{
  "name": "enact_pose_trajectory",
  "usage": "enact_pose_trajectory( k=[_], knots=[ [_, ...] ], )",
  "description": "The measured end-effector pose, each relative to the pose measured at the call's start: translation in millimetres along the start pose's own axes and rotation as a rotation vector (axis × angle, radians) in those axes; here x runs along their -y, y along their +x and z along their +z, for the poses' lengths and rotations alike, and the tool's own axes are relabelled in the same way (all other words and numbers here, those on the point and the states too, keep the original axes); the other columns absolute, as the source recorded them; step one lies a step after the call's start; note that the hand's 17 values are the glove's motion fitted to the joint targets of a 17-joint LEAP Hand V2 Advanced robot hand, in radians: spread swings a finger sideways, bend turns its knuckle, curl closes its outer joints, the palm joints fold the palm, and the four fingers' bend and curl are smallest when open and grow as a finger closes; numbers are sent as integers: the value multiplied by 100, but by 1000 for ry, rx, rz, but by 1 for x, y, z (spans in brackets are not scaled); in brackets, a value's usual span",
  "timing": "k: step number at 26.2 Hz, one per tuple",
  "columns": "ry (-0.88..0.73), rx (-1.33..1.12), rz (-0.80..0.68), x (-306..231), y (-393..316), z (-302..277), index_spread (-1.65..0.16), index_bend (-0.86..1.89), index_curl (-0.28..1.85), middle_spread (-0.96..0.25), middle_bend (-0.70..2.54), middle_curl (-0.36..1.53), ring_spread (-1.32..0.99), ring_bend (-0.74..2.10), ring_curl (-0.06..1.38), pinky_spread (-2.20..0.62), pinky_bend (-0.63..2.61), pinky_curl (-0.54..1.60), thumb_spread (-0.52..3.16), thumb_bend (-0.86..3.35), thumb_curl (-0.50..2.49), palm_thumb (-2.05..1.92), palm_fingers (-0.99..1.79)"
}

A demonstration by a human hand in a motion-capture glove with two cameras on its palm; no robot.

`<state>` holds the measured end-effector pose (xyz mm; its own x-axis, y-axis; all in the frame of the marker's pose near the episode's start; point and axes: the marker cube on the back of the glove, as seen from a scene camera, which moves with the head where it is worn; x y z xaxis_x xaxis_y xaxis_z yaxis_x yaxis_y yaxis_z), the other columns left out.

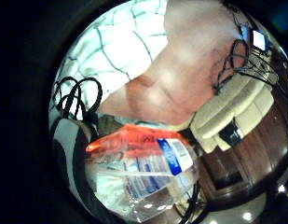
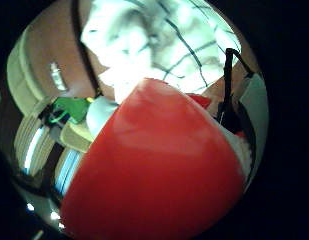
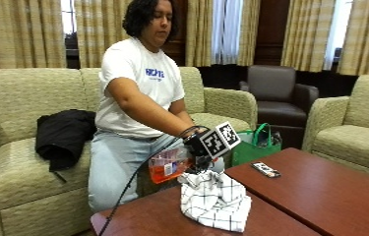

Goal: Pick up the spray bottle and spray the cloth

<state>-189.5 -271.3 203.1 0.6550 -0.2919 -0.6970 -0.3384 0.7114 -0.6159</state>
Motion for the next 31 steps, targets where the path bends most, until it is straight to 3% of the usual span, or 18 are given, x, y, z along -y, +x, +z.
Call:
enact_pose_trajectory(
  k=[12,25,28,31],
  knots=[
    [270,621,-517,-51,-85,-101,-26,32,58,-18,59,53,-17,64,47,-25,44,40,30,-3,80,91,135],
    [523,978,-904,1,-192,-70,-26,32,59,-17,59,53,-16,63,47,-24,44,40,30,-3,81,92,135],
    [587,955,-925,21,-205,-48,-26,32,60,-16,60,53,-17,63,47,-24,44,40,30,-3,82,93,136],
    [772,1006,-835,50,-220,-48,-26,32,60,-16,60,53,-17,63,47,-24,45,40,30,-3,82,93,136]
  ],
)
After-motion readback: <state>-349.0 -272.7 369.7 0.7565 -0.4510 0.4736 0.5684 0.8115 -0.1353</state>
